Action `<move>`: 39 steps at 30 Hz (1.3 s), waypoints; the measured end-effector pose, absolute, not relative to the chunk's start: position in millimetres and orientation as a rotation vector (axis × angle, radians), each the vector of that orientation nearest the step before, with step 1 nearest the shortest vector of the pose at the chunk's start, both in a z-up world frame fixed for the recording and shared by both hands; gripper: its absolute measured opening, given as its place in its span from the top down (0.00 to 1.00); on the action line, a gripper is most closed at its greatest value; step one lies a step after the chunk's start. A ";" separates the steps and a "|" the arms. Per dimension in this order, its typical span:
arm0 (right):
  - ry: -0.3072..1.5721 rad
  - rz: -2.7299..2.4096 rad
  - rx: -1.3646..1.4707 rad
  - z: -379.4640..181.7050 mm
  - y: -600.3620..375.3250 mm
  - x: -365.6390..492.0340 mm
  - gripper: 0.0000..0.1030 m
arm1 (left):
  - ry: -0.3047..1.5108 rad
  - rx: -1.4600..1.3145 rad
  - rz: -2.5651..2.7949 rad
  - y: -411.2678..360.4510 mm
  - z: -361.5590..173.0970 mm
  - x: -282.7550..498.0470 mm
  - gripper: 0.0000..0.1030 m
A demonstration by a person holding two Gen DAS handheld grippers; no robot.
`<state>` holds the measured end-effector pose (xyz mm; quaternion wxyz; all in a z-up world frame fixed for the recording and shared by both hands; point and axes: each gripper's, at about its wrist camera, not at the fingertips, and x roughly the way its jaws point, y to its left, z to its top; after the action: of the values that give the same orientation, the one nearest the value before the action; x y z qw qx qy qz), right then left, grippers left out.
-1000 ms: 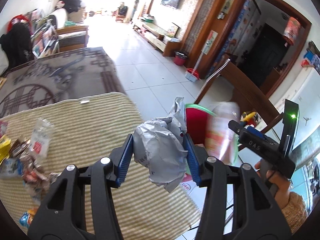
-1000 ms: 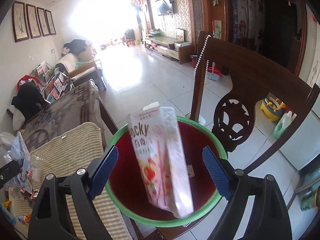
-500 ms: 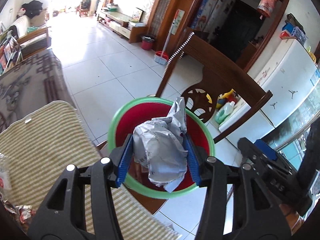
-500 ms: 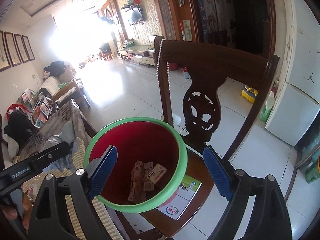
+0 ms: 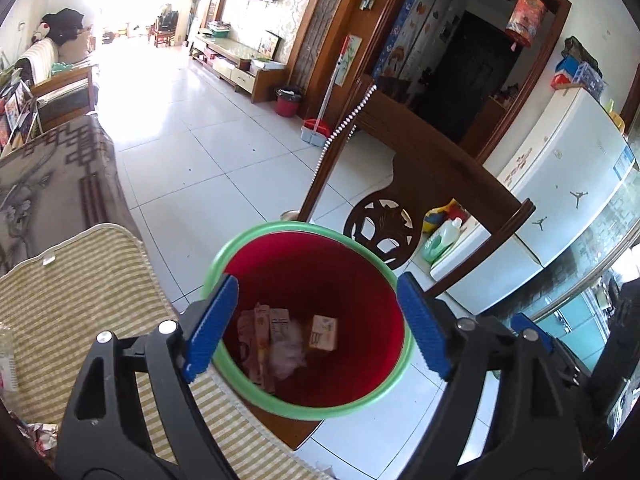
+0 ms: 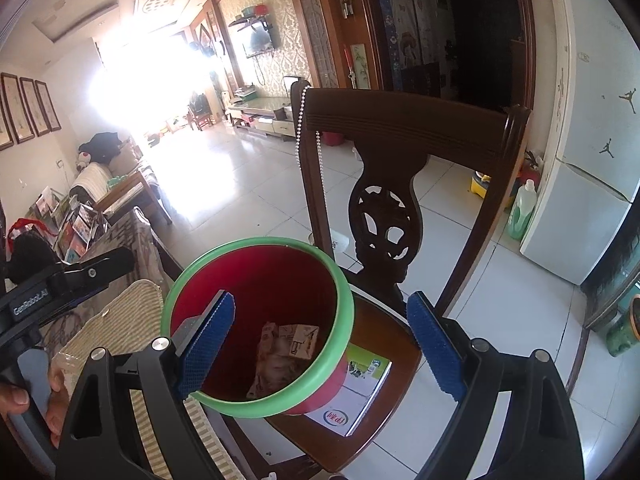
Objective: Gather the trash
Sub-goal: 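Release the Pocky box into the bucket with right tool while left releases grey bag, then move both open tools back over the table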
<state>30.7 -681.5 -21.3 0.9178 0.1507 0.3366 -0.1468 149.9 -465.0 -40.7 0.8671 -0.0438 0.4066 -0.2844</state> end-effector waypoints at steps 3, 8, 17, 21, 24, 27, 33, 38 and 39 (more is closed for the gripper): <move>0.695 -0.267 0.297 -20.9 -669.3 39.0 0.18 | 0.845 -0.103 -0.555 -436.3 -40.4 137.9 0.23; 0.714 -0.185 0.263 -23.4 -635.3 57.6 0.18 | 0.850 -0.159 -0.406 -368.7 -41.5 118.7 0.23; 0.746 0.014 0.162 -23.4 -536.1 93.5 0.18 | 0.805 -0.267 -0.049 -211.7 -34.1 84.9 0.23; 0.762 0.072 0.122 -26.6 -489.1 97.4 0.18 | 0.818 -0.317 0.094 -139.3 -47.9 65.6 0.23; 0.778 0.096 0.116 -30.2 -456.9 98.7 0.17 | 0.830 -0.343 0.163 -87.6 -55.5 53.5 0.23; 0.793 0.116 0.097 -34.2 -413.7 97.7 0.17 | 0.853 -0.327 0.188 -40.2 -60.8 48.1 0.23; 0.833 0.152 0.068 -45.8 -338.9 84.7 0.17 | 0.907 -0.267 0.184 27.1 -67.1 50.2 0.23; 0.850 0.150 0.078 -51.7 -302.3 73.4 0.17 | 0.947 -0.280 0.134 63.2 -77.6 61.1 0.23; 0.852 0.144 0.078 -51.6 -298.0 72.3 0.17 | 0.961 -0.278 0.099 63.5 -79.9 65.6 0.23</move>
<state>72.3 -298.0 -51.6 0.9073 0.0379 0.4130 0.0697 65.6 63.5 -79.9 0.8762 -0.1333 0.4607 0.0474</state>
